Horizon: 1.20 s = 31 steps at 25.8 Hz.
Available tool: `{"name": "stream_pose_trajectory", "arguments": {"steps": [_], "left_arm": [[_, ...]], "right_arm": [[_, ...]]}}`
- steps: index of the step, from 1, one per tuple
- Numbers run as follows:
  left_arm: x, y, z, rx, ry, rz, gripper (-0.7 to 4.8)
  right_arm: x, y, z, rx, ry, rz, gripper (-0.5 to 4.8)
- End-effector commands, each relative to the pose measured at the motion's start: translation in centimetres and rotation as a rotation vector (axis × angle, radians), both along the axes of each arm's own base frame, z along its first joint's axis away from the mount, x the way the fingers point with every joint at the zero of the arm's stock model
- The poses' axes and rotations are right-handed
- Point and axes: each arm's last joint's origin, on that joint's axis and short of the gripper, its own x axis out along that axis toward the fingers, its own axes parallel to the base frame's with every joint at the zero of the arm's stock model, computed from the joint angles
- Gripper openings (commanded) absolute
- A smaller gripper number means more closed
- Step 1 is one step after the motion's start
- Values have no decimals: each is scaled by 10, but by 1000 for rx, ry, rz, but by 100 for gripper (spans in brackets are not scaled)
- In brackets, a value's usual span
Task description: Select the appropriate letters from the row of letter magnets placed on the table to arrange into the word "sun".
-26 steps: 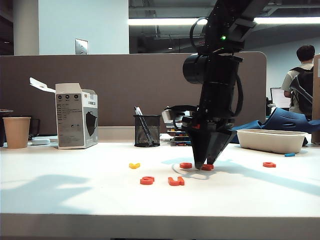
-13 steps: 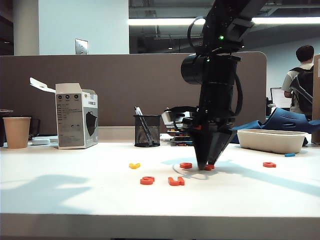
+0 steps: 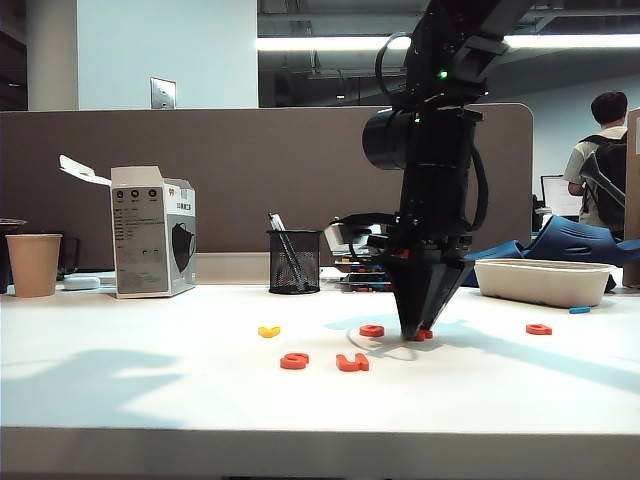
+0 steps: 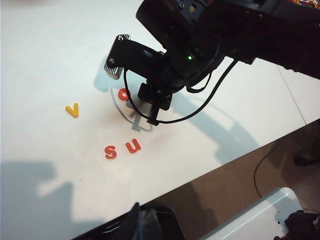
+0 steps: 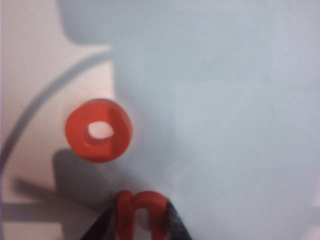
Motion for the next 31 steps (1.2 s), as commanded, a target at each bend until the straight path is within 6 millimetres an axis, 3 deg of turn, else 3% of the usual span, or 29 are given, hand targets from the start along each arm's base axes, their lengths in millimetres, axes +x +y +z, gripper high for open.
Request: {"name": "stream_pose_trajectory", "arguments": {"steps": [1, 18, 22, 31], "left_arm": [[-1, 0, 3, -13, -15, -4, -5], [-1, 0, 3, -13, -15, -4, -5], [-1, 0, 3, -13, -15, -4, -5], [-1, 0, 3, -13, -15, -4, -5]], "right_arm": [[-3, -1, -9, -30, 48, -1, 125], [-3, -1, -9, -31, 50, -1, 103], [-3, -2, -6, -18, 54, -102, 103], [-9, -4, 23, 42, 10, -224, 103]]}}
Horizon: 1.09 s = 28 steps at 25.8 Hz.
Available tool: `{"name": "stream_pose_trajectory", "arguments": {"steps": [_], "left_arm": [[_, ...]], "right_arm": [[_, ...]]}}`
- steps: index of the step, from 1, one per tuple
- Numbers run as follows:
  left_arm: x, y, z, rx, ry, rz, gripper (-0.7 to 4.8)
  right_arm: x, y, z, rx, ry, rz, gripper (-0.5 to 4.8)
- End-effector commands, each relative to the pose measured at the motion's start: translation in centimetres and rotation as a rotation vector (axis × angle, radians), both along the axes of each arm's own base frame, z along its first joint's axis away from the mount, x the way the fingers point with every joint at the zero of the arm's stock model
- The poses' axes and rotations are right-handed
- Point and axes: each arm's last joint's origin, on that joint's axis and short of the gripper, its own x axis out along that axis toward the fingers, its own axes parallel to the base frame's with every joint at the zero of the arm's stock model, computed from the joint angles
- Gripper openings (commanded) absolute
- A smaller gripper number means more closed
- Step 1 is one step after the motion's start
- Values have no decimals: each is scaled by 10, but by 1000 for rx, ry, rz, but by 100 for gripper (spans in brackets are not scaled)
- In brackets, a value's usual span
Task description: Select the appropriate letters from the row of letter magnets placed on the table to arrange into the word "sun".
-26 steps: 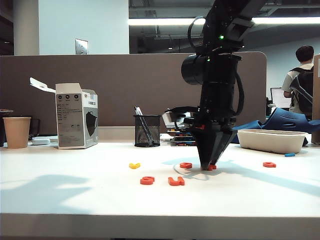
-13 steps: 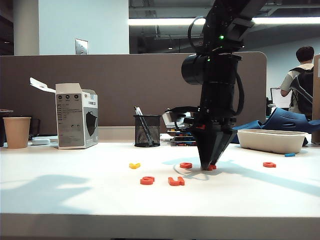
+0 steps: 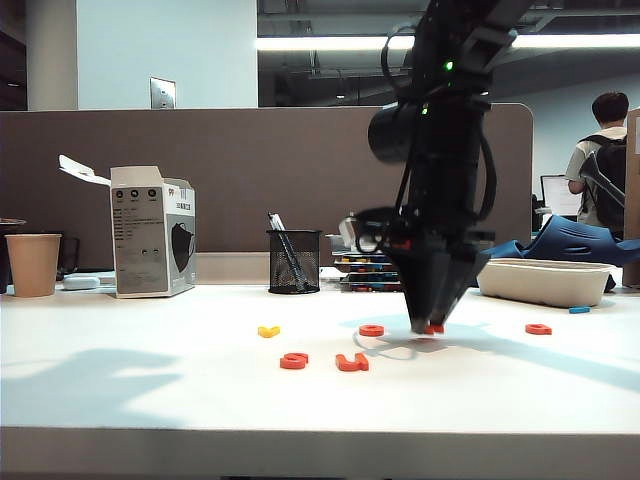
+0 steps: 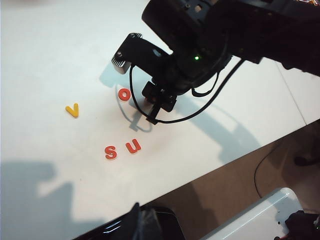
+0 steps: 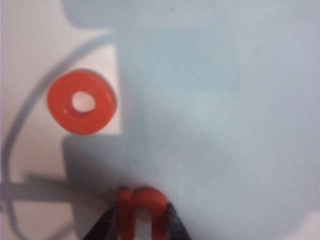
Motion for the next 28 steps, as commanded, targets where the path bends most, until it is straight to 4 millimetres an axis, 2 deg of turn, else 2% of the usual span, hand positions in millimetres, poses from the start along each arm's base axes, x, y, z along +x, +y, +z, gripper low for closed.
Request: {"name": "stream_pose_trajectory", "arguments": {"steps": [1, 9, 13, 15, 21, 23, 28], "left_arm": [[-1, 0, 3, -13, -15, -4, -5], [-1, 0, 3, -13, -16, -4, -5], [-1, 0, 3, -13, -15, -4, -5], [-1, 0, 3, -13, -16, -4, -5], [-1, 0, 3, -13, -15, -4, -5], [-1, 0, 3, -13, -15, -4, -5], [-1, 0, 3, -14, -13, -6, -5]], "right_arm": [[-3, 0, 16, 28, -35, -71, 103], [-11, -6, 41, 41, -71, -271, 103], [-19, -11, 45, 33, -74, -323, 103], [-27, -15, 44, 42, -75, -359, 103], [-69, -32, 29, 133, -105, -571, 103], [-75, -29, 24, 136, -104, -588, 103], [-90, -4, 10, 154, -156, -600, 103]]}}
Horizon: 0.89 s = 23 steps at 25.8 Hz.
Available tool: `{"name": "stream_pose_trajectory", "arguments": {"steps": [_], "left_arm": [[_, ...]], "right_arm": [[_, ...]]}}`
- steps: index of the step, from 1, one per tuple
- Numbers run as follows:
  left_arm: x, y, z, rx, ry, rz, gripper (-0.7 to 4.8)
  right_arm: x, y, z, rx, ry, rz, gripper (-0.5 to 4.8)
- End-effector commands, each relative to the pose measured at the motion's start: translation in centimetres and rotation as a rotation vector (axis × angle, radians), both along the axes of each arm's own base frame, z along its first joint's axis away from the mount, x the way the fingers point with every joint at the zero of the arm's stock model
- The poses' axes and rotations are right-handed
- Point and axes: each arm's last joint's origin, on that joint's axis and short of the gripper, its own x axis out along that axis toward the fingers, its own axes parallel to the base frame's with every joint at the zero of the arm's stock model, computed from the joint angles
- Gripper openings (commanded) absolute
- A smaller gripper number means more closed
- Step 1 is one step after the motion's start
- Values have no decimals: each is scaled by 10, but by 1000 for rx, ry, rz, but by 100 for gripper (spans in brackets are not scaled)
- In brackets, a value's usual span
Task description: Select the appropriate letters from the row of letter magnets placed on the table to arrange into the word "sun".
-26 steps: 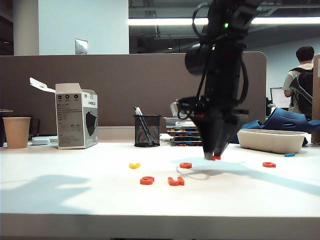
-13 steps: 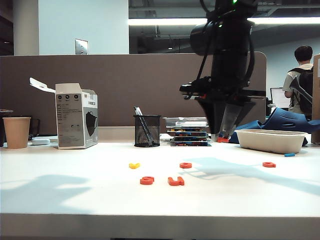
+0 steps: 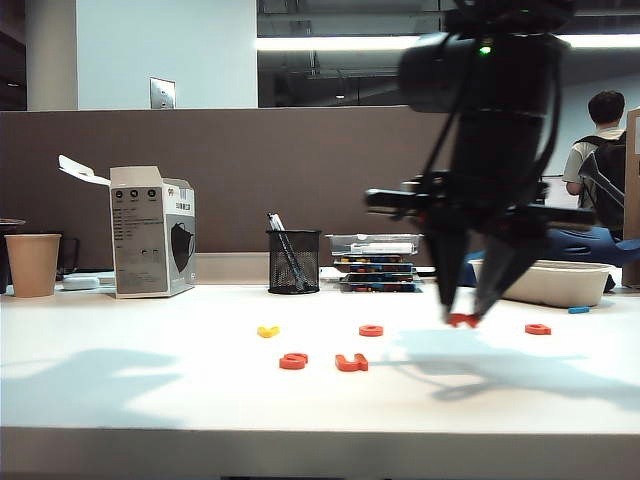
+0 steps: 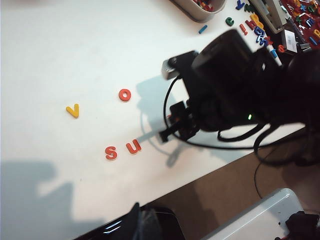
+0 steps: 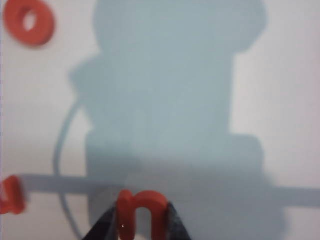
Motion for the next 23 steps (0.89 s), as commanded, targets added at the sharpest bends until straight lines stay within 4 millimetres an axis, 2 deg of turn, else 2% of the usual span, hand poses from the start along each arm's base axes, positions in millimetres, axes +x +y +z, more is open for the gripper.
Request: {"name": "stream_pose_trajectory", "arguments": {"steps": [1, 5, 16, 23], "left_arm": [[-1, 0, 3, -14, -13, -6, -5], [-1, 0, 3, -14, -13, -6, -5], [-1, 1, 2, -9, -8, -6, -5], [-1, 1, 2, -8, -8, -6, -5]], "right_arm": [[-6, 16, -2, 16, -77, -22, 103], [-15, 29, -5, -50, -138, -21, 103], [-23, 26, -25, 6, -100, -27, 103], [-23, 26, -26, 9, -97, -37, 103]]}}
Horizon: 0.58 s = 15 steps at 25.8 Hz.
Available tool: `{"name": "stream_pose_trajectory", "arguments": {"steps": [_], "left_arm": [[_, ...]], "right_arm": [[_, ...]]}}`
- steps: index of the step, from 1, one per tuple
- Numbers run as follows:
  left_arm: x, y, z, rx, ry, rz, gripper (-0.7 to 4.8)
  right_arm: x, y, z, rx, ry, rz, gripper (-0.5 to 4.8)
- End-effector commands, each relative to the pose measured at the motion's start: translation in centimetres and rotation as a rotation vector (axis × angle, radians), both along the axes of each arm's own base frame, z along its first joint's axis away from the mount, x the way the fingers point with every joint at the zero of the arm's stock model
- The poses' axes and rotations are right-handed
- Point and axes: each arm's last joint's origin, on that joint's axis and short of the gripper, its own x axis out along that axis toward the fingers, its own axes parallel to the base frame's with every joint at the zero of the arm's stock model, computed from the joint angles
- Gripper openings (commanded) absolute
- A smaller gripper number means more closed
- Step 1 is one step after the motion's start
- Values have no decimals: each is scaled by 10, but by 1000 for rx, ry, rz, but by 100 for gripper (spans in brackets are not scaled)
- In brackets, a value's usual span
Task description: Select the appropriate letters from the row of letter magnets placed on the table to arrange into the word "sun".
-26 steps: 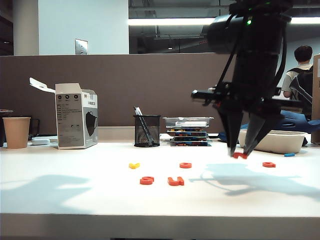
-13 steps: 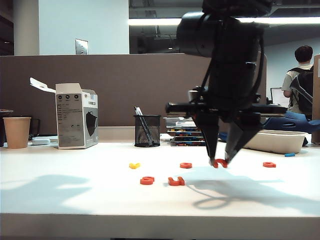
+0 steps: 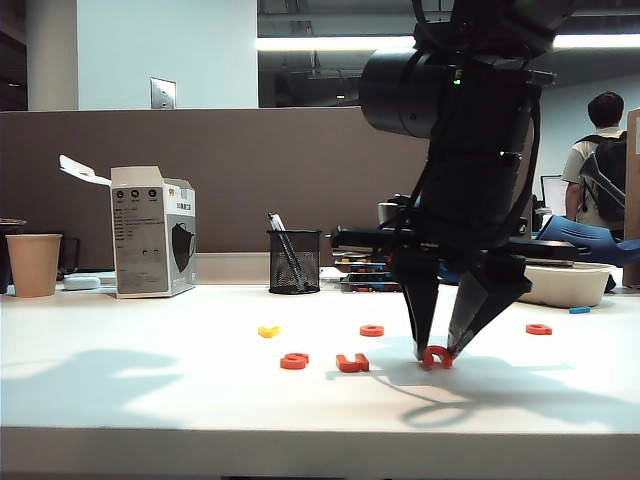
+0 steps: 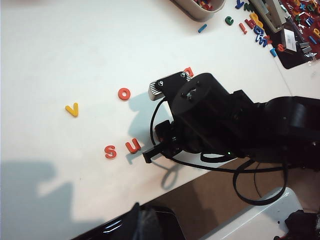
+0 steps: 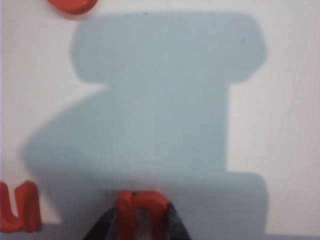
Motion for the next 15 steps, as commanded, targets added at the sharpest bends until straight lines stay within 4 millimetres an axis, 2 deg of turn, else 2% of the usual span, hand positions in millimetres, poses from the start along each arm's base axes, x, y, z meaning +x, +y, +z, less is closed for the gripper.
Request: {"name": "stream_pose_trajectory", "arguments": {"steps": [1, 15], "left_arm": [[-1, 1, 2, -10, -9, -5, -5], [-1, 1, 2, -10, -9, -5, -5]], "right_arm": [[1, 1, 2, 21, -11, -22, 103], [-1, 2, 2, 44, 22, -8, 108]]}}
